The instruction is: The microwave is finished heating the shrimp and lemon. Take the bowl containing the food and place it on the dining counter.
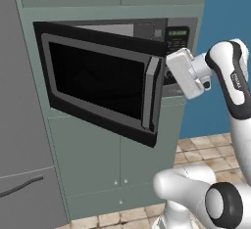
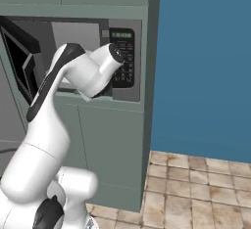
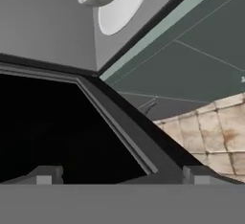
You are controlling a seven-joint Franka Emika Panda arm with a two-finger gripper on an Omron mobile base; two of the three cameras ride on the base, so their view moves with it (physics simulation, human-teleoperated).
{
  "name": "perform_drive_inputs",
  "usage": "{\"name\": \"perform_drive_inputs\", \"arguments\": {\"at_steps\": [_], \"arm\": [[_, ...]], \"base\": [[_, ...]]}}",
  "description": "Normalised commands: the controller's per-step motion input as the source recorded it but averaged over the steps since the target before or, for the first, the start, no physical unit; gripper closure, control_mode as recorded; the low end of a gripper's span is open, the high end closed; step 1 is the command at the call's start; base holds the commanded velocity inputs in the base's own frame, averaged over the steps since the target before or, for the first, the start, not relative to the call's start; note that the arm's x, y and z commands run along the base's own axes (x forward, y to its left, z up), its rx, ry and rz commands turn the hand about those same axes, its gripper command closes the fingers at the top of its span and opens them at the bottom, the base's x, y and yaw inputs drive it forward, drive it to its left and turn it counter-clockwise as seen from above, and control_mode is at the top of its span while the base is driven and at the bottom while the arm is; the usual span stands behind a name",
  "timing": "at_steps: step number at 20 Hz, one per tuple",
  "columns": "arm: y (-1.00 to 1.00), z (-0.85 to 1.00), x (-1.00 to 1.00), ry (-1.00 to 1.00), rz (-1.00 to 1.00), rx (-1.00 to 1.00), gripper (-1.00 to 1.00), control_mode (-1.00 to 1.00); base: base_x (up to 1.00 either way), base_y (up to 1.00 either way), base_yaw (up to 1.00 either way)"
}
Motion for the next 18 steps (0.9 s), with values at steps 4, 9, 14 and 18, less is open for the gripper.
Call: {"name": "perform_drive_inputs", "arguments": {"at_steps": [4, 9, 14, 18], "arm": [[0.68, 0.00, 0.00, 0.03, 0.08, 0.08, -1.00, -1.00], [0.73, 0.00, 0.00, 0.00, 0.06, 0.10, -1.00, -1.00], [0.72, 0.00, -0.24, 0.00, 0.09, 0.11, -1.00, -1.00], [0.67, 0.02, -0.62, -0.01, 0.15, 0.09, -1.00, -1.00]], "base": [[0.00, 0.00, 0.00], [0.00, 0.00, 0.00], [0.00, 0.00, 0.00], [0.00, 0.00, 0.00]]}}
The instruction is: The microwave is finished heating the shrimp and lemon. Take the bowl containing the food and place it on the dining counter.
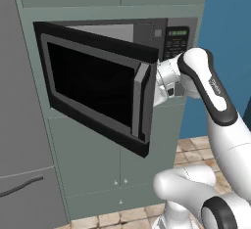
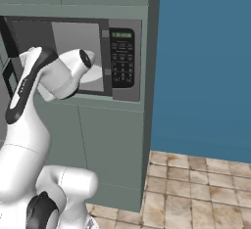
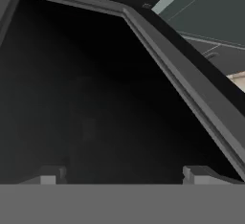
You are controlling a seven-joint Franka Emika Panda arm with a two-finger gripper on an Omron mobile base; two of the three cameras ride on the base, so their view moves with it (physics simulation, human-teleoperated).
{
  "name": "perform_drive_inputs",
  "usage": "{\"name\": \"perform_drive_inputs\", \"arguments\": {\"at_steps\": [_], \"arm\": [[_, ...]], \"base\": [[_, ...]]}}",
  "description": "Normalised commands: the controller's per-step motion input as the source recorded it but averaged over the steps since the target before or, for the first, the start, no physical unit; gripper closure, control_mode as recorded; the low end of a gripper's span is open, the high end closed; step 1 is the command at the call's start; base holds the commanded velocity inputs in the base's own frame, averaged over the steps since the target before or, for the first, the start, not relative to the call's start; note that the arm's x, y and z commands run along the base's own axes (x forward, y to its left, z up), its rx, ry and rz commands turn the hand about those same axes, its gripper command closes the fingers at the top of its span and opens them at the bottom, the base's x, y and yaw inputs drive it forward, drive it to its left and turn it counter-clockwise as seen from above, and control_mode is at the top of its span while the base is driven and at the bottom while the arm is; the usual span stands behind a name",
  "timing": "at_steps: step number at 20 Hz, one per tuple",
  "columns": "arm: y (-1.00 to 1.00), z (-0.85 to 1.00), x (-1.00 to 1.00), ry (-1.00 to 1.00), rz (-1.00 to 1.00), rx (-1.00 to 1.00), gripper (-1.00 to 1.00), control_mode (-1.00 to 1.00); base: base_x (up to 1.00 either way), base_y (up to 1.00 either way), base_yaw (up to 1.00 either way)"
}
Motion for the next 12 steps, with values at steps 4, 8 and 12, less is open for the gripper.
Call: {"name": "perform_drive_inputs", "arguments": {"at_steps": [4, 8, 12], "arm": [[0.79, 0.00, -0.94, -0.05, 0.18, 0.04, -1.00, -1.00], [0.98, 0.00, -0.81, -0.08, 0.13, 0.01, -1.00, -1.00], [1.00, 0.00, -0.17, -0.13, 0.00, 0.02, -1.00, -1.00]], "base": [[0.00, 0.00, 0.00], [0.00, 0.00, 0.00], [0.00, 0.00, 0.00]]}}
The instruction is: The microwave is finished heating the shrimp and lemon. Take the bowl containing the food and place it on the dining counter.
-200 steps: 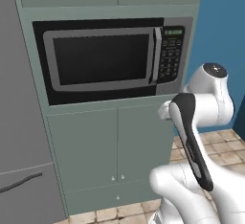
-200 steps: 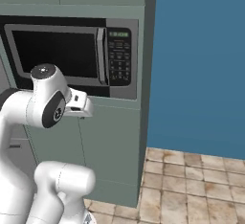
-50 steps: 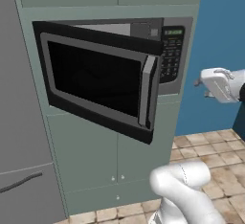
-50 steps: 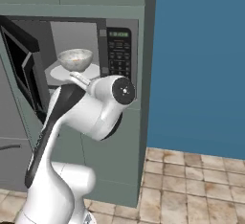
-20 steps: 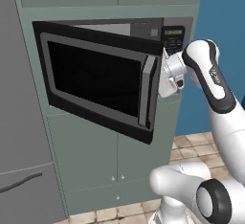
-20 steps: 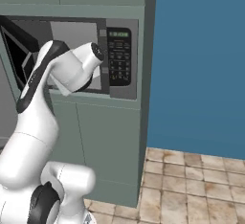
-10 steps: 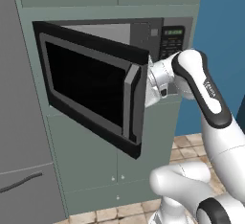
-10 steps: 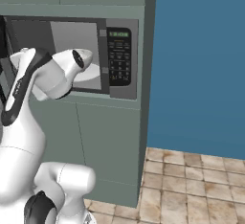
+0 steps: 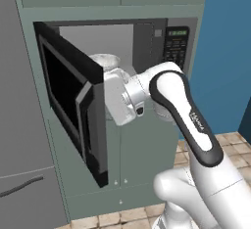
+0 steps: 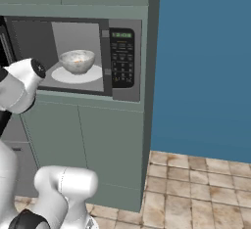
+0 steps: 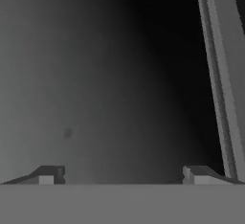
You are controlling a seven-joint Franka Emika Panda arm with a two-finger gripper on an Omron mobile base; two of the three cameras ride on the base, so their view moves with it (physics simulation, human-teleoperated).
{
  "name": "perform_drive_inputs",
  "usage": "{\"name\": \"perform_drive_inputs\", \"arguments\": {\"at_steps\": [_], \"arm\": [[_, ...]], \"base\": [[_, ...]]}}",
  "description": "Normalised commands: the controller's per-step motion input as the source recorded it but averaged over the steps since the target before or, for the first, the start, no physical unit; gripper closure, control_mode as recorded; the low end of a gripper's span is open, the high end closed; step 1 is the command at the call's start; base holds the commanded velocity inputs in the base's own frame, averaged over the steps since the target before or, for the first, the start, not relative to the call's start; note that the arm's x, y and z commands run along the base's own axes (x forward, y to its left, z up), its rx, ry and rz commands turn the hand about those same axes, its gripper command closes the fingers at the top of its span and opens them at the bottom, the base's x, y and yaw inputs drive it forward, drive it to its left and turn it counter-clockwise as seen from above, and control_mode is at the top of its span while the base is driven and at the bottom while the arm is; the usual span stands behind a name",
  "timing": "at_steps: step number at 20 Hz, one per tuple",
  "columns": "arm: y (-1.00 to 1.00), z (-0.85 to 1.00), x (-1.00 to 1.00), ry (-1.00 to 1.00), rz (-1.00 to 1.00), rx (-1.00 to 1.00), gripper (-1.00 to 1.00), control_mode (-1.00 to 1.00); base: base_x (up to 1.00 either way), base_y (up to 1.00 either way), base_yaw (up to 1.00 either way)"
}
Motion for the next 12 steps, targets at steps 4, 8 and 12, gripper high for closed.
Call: {"name": "perform_drive_inputs", "arguments": {"at_steps": [4, 8, 12], "arm": [[0.99, 0.00, 0.00, -0.13, -0.04, 0.04, -1.00, -1.00], [0.22, -0.01, 0.00, -0.01, -0.04, -0.03, -1.00, -1.00], [-0.31, 0.00, 0.09, 0.02, -0.02, -0.01, -1.00, -1.00]], "base": [[0.00, 0.00, 0.00], [0.00, 0.00, 0.00], [0.00, 0.00, 0.00]]}}
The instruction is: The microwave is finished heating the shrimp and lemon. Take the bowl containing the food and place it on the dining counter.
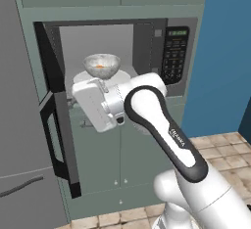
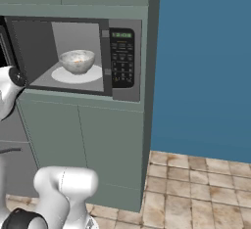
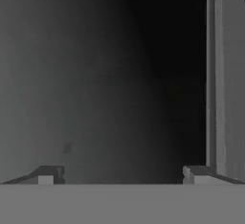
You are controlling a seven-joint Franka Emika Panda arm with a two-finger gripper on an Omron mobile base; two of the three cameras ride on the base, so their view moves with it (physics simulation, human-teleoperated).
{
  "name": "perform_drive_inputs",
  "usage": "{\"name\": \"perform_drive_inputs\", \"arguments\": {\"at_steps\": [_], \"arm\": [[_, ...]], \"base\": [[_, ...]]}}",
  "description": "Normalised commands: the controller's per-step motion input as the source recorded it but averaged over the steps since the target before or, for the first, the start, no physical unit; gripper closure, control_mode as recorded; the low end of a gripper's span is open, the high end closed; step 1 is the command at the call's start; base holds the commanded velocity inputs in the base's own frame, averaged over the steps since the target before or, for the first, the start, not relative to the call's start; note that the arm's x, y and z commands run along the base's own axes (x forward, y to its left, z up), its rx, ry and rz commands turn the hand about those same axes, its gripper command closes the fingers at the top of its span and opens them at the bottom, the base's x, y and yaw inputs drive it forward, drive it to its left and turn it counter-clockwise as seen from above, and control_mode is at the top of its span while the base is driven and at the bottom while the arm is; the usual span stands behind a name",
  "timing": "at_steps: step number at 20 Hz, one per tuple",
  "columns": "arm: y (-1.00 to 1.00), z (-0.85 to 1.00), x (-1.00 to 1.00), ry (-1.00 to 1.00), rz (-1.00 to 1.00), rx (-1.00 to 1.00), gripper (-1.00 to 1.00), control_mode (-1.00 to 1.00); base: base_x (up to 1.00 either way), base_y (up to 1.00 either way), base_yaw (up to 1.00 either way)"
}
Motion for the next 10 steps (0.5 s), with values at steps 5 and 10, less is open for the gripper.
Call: {"name": "perform_drive_inputs", "arguments": {"at_steps": [5, 10], "arm": [[-1.00, 0.19, 0.33, 0.00, -0.19, 0.00, -1.00, -1.00], [-1.00, 0.23, 0.37, 0.00, -0.27, -0.05, -1.00, -1.00]], "base": [[0.00, 0.00, 0.00], [0.00, 0.00, 0.00]]}}
